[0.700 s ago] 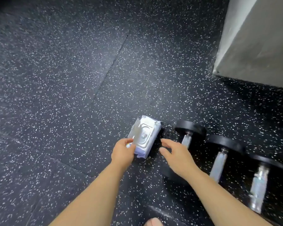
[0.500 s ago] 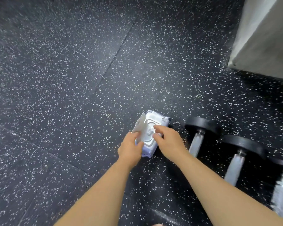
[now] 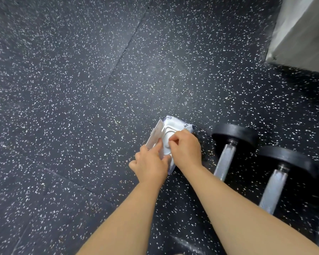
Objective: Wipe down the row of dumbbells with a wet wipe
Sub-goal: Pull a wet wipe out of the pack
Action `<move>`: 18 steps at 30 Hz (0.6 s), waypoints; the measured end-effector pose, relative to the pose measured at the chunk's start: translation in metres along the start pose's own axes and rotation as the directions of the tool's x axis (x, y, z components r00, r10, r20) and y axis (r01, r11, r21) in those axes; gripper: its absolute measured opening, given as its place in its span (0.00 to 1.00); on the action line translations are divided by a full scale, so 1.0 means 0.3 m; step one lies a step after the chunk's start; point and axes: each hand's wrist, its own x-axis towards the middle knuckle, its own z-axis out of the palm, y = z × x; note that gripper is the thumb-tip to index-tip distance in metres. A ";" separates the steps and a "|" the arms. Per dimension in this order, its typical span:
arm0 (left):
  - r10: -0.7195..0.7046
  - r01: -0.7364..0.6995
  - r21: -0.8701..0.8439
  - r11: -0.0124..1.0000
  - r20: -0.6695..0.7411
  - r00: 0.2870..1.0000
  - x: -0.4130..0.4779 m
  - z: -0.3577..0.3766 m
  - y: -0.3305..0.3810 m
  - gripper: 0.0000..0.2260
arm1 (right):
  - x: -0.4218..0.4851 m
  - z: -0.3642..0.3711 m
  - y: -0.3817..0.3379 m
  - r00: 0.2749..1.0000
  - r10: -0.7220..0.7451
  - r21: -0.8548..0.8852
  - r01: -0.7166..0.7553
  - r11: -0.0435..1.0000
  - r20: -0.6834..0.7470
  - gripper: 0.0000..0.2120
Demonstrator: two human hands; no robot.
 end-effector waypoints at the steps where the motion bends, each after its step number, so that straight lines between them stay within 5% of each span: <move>1: 0.002 -0.002 0.017 1.000 0.003 1.000 0.001 0.001 0.002 0.24 | -0.005 0.001 0.003 1.000 0.011 0.050 -0.010 0.999 -0.009 0.06; 9: 0.003 -0.004 0.054 0.999 0.010 1.000 0.002 0.003 0.004 0.23 | -0.051 -0.009 0.022 0.971 0.177 0.211 -0.209 0.955 0.160 0.11; 15: 0.012 -0.012 0.074 0.997 0.000 1.000 0.010 0.002 -0.004 0.23 | -0.084 -0.070 0.032 0.907 0.206 0.560 -0.393 0.730 0.368 0.13; 18: 0.009 -0.010 0.083 0.997 0.007 1.000 0.009 -0.007 0.001 0.22 | -0.120 -0.123 0.039 0.902 0.200 0.734 -0.428 0.527 0.383 0.12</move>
